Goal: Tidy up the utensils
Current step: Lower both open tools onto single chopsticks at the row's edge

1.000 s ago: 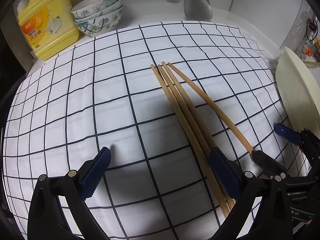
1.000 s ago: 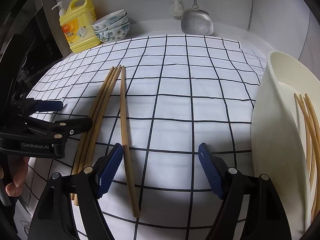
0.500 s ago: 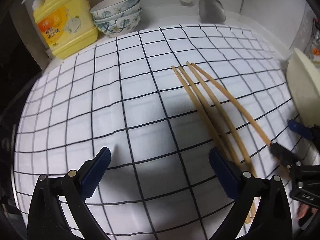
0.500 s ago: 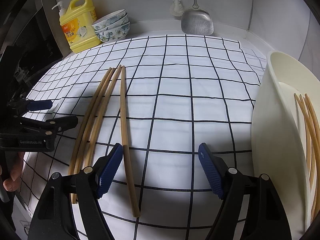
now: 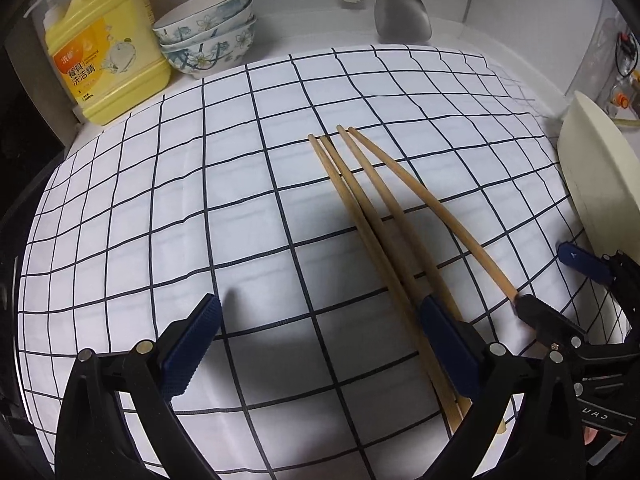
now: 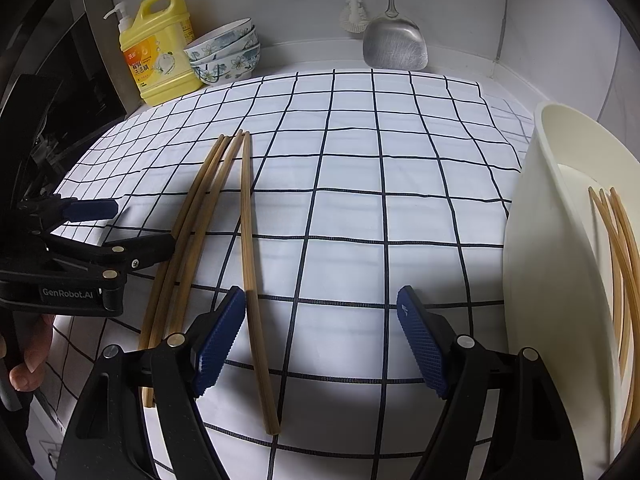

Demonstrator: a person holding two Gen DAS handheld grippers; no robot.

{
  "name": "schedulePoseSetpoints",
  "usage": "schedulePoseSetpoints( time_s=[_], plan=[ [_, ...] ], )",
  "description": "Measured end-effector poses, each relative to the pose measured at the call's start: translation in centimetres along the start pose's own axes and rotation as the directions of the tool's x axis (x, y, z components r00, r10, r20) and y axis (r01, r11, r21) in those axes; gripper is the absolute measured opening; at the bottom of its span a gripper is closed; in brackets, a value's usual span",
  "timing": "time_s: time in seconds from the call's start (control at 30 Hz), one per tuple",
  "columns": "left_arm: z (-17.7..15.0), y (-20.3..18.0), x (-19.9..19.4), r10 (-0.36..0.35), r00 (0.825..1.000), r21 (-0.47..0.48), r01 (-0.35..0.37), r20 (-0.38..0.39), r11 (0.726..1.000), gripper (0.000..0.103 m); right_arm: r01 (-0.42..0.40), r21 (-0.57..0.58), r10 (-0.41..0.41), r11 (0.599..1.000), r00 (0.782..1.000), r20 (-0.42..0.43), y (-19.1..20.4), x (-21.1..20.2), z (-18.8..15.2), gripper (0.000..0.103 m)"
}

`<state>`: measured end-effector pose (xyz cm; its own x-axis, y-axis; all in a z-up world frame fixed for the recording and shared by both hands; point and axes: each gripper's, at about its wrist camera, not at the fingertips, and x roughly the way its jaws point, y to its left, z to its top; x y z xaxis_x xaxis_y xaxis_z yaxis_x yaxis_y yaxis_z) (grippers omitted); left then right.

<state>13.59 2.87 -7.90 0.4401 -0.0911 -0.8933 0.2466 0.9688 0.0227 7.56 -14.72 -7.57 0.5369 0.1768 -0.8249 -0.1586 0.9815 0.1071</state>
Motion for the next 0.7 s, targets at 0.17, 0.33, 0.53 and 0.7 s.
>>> schedulePoseSetpoints(
  time_s=[0.17, 0.33, 0.53, 0.7],
  plan=[
    [0.6, -0.2, 0.3, 0.014, 1.000, 0.001, -0.014, 0.000, 1.000, 0.098, 0.002, -0.004, -0.002, 1.000, 1.000, -0.001, 0.0, 0.0, 0.0, 0.075],
    [0.2, 0.1, 0.1, 0.046, 0.999, 0.009, -0.046, 0.018, 0.999, 0.098, -0.001, -0.003, 0.001, 1.000, 1.000, -0.001, 0.0, 0.0, 0.0, 0.075],
    [-0.5, 1.3, -0.5, 0.098, 0.995, 0.020, -0.099, 0.024, 0.995, 0.097, 0.000, -0.004, 0.000, 1.000, 1.000, -0.001, 0.0, 0.0, 0.0, 0.075],
    [-0.7, 2.5, -0.7, 0.051, 0.998, -0.046, -0.050, 0.025, 0.998, 0.097, 0.001, -0.004, -0.001, 1.000, 1.000, -0.001, 0.0, 0.0, 0.0, 0.075]
  ],
)
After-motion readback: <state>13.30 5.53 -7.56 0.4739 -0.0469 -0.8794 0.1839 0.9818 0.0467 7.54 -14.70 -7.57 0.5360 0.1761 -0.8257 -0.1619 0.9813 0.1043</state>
